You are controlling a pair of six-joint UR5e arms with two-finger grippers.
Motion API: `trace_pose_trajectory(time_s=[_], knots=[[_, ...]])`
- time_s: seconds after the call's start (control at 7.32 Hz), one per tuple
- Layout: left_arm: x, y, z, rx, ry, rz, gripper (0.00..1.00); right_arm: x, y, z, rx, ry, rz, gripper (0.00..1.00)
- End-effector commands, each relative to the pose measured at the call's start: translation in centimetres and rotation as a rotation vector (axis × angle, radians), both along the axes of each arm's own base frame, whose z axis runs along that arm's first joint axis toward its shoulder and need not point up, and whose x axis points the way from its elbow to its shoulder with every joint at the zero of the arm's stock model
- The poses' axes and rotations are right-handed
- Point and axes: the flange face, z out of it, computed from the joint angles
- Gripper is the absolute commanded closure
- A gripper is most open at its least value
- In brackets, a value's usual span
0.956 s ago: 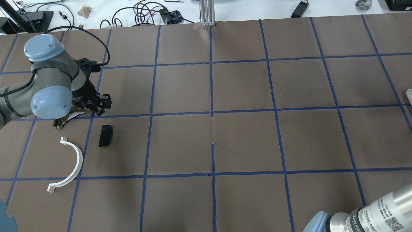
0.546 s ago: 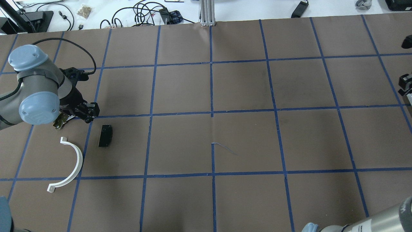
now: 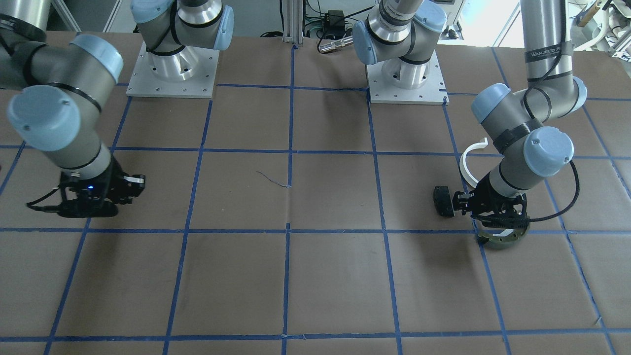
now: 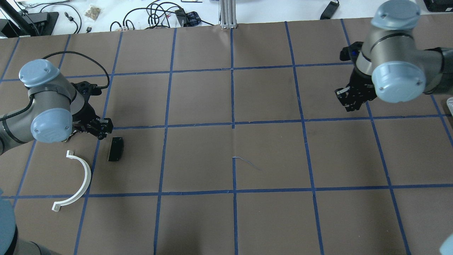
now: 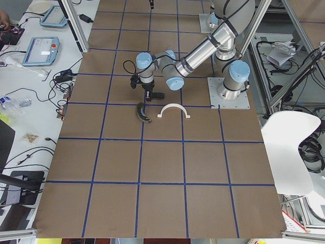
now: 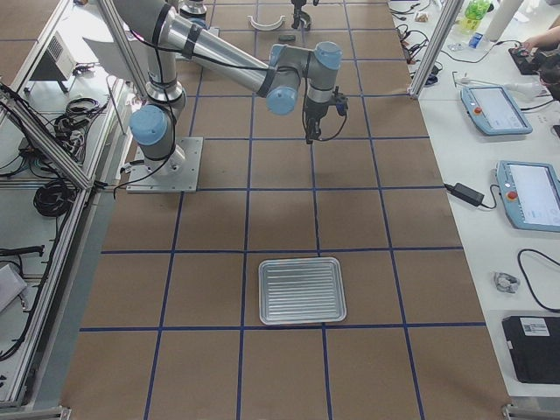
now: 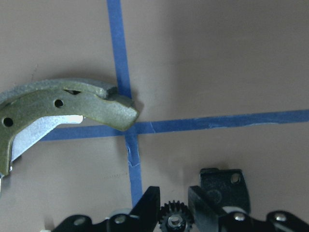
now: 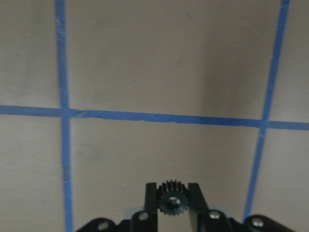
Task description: Place bearing gear from tray to pile
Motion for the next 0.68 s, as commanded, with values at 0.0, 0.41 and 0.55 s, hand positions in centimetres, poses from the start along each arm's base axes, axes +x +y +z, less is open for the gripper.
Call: trace_pose_trajectory(time_s=[0.0, 0.41, 0.55], knots=[[0.1, -0.2, -0.7, 0.012, 0.003, -0.001, 0.87, 13.9, 3.9, -1.0, -0.019, -0.001, -0.085, 0.95], [0.1, -0.4, 0.6, -0.007, -0.006, -0.007, 0.0, 23.8, 6.7, -3.5, 0.013, -0.19, -0.163, 0.94], [-0.9, -0.5, 1.4, -0.021, -0.01, -0.017, 0.0, 26.4, 7.6, -4.7, 0.002, -0.185, -0.166, 0.94]])
